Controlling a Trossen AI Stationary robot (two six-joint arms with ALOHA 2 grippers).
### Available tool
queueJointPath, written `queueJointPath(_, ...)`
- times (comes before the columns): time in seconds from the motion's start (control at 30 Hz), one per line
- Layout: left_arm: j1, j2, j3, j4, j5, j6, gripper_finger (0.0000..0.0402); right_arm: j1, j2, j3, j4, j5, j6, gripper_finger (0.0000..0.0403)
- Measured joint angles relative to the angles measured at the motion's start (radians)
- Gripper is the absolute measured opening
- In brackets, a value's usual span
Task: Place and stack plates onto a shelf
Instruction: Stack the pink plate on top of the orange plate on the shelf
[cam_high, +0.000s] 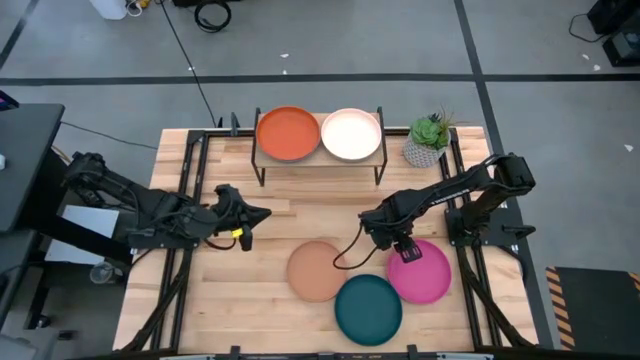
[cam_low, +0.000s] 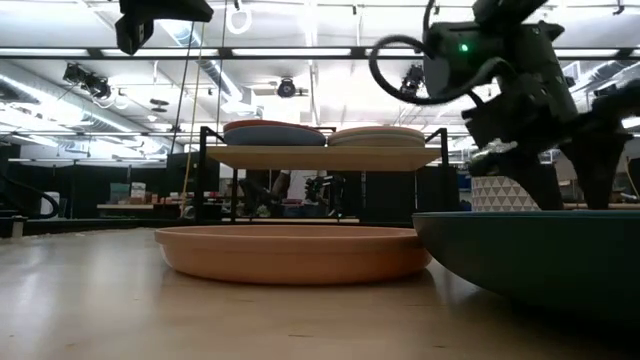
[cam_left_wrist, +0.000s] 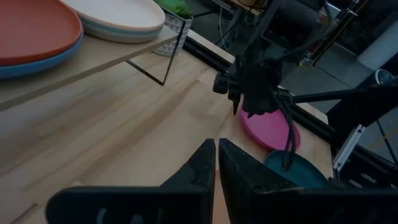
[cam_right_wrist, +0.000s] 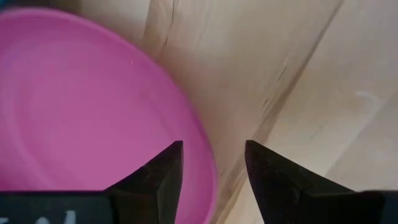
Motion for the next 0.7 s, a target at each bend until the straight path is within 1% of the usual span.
queueJointPath(0.17, 0.000, 0.000, 0.000, -0.003, 0.000, -0.004, 0.0058, 0.000, 0.000, -0.042, 0.016, -0.006, -0.004, 0.0174)
queueJointPath(0.3, 0.000, 0.000, 0.000, -0.004, 0.000, 0.001, 0.0079, 0.000, 0.000, -0.060, 0.028, -0.008, -0.004, 0.0154)
queueJointPath(0.5, 0.000, 0.000, 0.000, -0.004, 0.000, 0.002, 0.0084, 0.000, 0.000, -0.093, 0.084, -0.034, 0.032, 0.0110)
queueJointPath(0.7, -0.003, 0.000, 0.000, 0.005, 0.012, 0.002, 0.0084, 0.000, 0.000, -0.110, 0.083, -0.020, 0.054, 0.0067)
